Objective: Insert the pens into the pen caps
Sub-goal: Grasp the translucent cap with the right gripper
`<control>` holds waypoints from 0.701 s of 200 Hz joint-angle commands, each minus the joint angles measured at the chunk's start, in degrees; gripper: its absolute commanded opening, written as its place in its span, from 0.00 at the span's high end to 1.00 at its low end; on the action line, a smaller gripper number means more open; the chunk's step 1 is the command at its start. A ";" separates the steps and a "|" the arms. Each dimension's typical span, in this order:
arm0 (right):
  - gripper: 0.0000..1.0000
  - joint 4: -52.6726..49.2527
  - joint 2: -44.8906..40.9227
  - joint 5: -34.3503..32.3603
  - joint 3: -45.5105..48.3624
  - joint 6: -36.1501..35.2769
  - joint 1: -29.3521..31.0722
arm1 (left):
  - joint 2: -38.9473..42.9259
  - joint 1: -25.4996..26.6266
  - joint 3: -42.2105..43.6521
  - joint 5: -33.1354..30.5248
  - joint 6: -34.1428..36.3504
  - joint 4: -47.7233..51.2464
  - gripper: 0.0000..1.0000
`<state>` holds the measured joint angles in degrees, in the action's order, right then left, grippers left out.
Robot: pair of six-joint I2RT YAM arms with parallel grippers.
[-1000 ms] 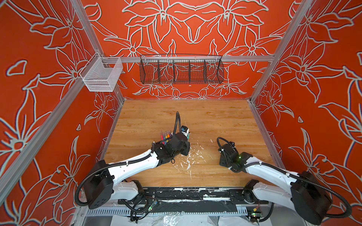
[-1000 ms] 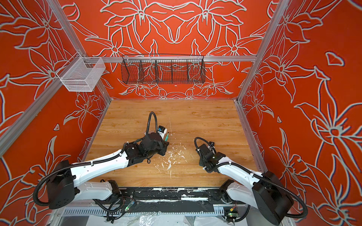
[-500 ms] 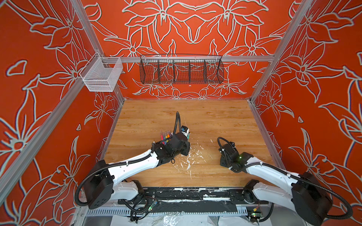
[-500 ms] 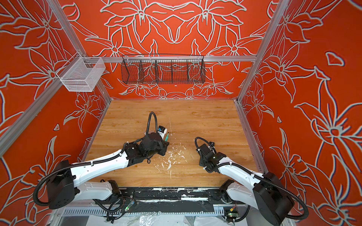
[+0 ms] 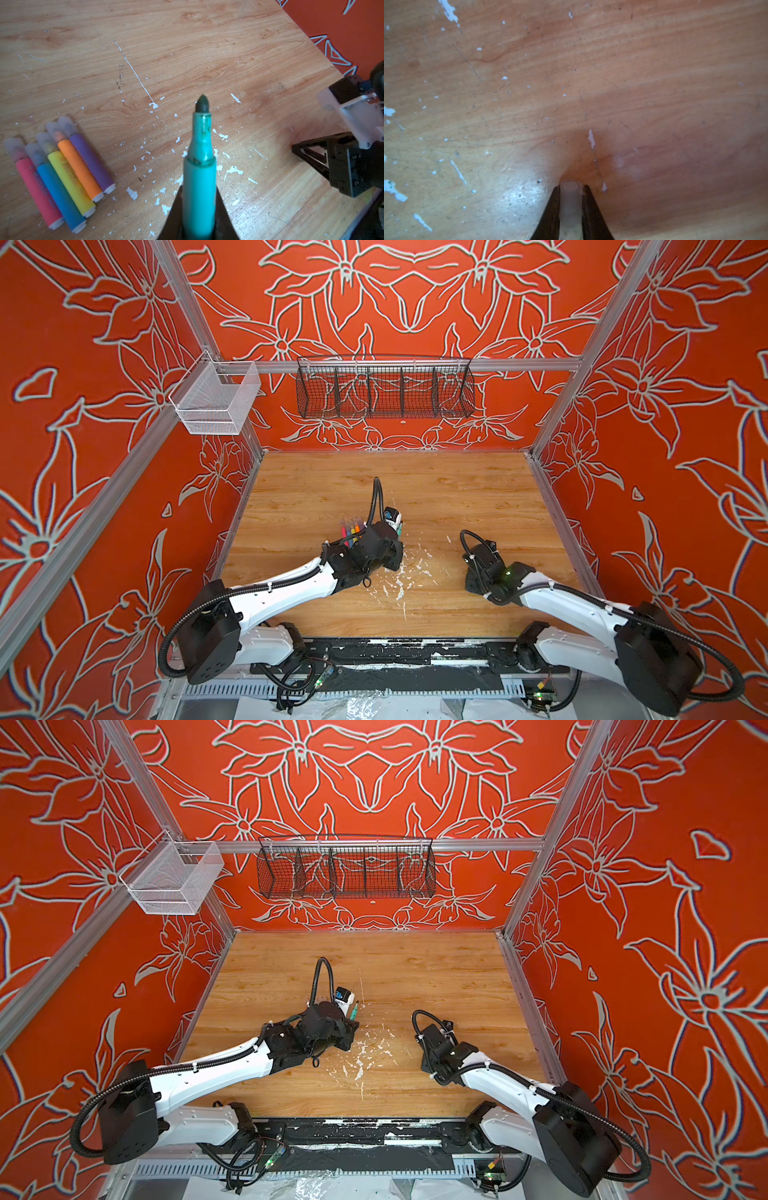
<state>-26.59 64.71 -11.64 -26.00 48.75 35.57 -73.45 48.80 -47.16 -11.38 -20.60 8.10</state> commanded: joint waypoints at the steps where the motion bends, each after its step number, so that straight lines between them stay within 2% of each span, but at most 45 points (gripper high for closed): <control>1: 0.85 -2.19 1.41 3.79 1.74 0.57 -0.02 | 0.15 -0.10 -1.45 0.21 -0.36 0.08 1.00; 65: 0.89 -1.45 -2.95 4.99 2.88 0.42 0.03 | 0.19 -0.10 -1.25 1.36 -0.30 -0.42 1.00; 140: 0.91 0.99 -19.82 6.19 -1.15 0.99 0.29 | 3.78 -0.02 2.46 9.91 1.90 -6.69 1.00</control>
<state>-27.11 48.80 -6.79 -24.73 48.71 35.62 -71.96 48.80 -46.06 -5.41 -20.18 5.02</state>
